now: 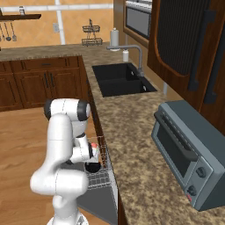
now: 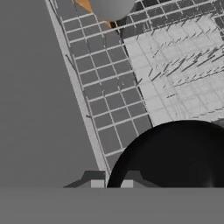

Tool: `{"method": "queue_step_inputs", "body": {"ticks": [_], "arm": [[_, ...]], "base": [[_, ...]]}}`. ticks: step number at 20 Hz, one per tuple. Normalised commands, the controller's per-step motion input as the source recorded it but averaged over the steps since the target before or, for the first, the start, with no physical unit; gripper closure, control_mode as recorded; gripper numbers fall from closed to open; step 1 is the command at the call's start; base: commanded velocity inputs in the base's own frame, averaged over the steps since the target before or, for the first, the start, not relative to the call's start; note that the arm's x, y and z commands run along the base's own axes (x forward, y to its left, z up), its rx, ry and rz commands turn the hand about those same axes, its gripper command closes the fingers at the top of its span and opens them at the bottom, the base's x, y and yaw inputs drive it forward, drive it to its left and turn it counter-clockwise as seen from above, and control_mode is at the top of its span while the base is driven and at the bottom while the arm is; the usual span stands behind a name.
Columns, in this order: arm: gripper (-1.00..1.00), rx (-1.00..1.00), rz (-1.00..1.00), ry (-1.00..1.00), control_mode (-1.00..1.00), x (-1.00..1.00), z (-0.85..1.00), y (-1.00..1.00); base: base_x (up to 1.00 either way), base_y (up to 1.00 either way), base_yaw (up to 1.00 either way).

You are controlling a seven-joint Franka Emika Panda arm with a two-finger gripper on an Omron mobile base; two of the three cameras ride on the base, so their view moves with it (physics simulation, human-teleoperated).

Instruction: Pick up the cup and bowl from the counter, place them in the dishwasher, and close the dishwasher door.

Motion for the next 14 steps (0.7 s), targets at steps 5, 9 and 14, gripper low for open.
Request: {"method": "queue_step_inputs", "body": {"ticks": [5, 9, 14], "arm": [[1.00, 0.00, 0.04, 0.05, -1.00, 0.36, -0.70, 0.00], [1.00, 0.00, 0.04, 0.02, -1.00, 0.33, -0.56, 0.00], [1.00, 0.00, 0.06, 0.01, -1.00, 0.33, -0.44, -0.04]], "base": [[0.00, 0.00, 0.00], [0.00, 0.00, 0.00], [0.00, 0.00, 0.00]]}}
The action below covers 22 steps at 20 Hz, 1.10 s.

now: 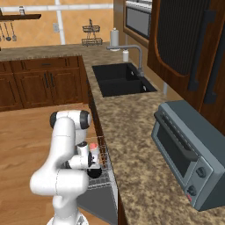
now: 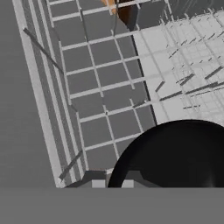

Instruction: Pick up the cup and bowl from the counter, place them in the dishwasher, and close the dishwasher door.

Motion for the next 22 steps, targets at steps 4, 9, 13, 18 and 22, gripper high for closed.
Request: {"method": "queue_step_inputs", "body": {"ticks": [4, 9, 13, 18, 22], "arm": [[1.00, 0.01, 0.13, 0.00, -1.00, 0.36, -0.17, -0.40], [1.00, 0.00, 0.15, 0.00, -1.00, 0.46, -0.61, -0.14], [1.00, 0.03, 0.21, 0.02, -1.00, 0.30, -0.95, -0.06], [-1.00, -0.03, 0.09, 0.00, -1.00, 0.06, -0.39, 0.47], [-1.00, -0.13, 0.00, -0.01, -1.00, -0.02, 0.43, 0.66]], "base": [[0.00, 0.00, 0.00], [0.00, 0.00, 0.00], [0.00, 0.00, 0.00], [0.00, 0.00, 0.00], [0.00, 0.00, 0.00]]}}
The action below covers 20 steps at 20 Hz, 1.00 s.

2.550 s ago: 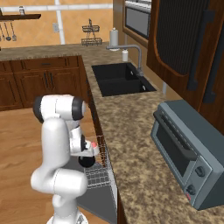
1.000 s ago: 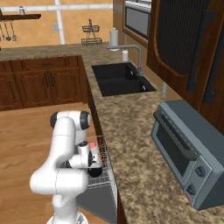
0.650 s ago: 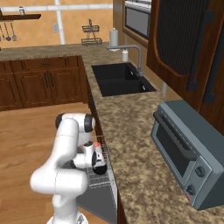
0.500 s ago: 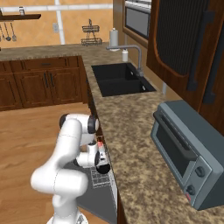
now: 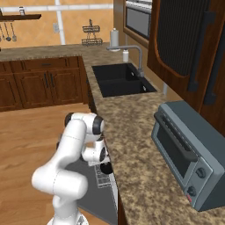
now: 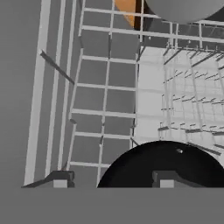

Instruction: Pick up the cup and bowl from the counter, place them in the dishwasher, and close the dishwasher door.

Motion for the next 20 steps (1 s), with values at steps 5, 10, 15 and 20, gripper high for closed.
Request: {"method": "queue_step_inputs", "body": {"ticks": [5, 10, 15, 20], "arm": [[-1.00, -0.13, 0.00, 0.04, -1.00, 0.00, 0.81, 0.89], [-1.00, -0.06, 0.00, 0.04, -1.00, -0.18, 0.96, 0.72], [-1.00, 0.00, -0.02, 0.00, -1.00, -0.56, 1.00, 0.49], [-1.00, 0.00, -0.07, 0.00, -1.00, -0.71, 1.00, 0.20]], "base": [[0.00, 0.00, 0.00], [0.00, 0.00, 0.00], [0.00, 0.00, 0.00], [0.00, 0.00, 0.00]]}}
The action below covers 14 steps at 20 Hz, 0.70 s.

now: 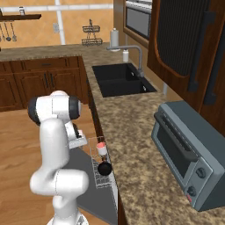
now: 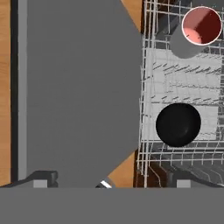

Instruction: Pick up the cup and bowl from the counter, place them in the dishwasher, and close the dishwasher door.

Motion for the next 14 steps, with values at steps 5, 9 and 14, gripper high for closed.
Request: {"method": "queue_step_inputs", "body": {"ticks": [5, 9, 14], "arm": [[-1.00, 0.00, -0.07, 0.00, -1.00, -0.45, 1.00, 0.00], [-1.00, 0.00, -0.07, 0.06, -1.00, -0.14, 1.00, 0.00], [-1.00, 0.00, -0.09, 0.16, -1.00, -0.26, 0.97, 0.26]], "base": [[0.00, 0.00, 0.00], [0.00, 0.00, 0.00], [0.00, 0.00, 0.00]]}}
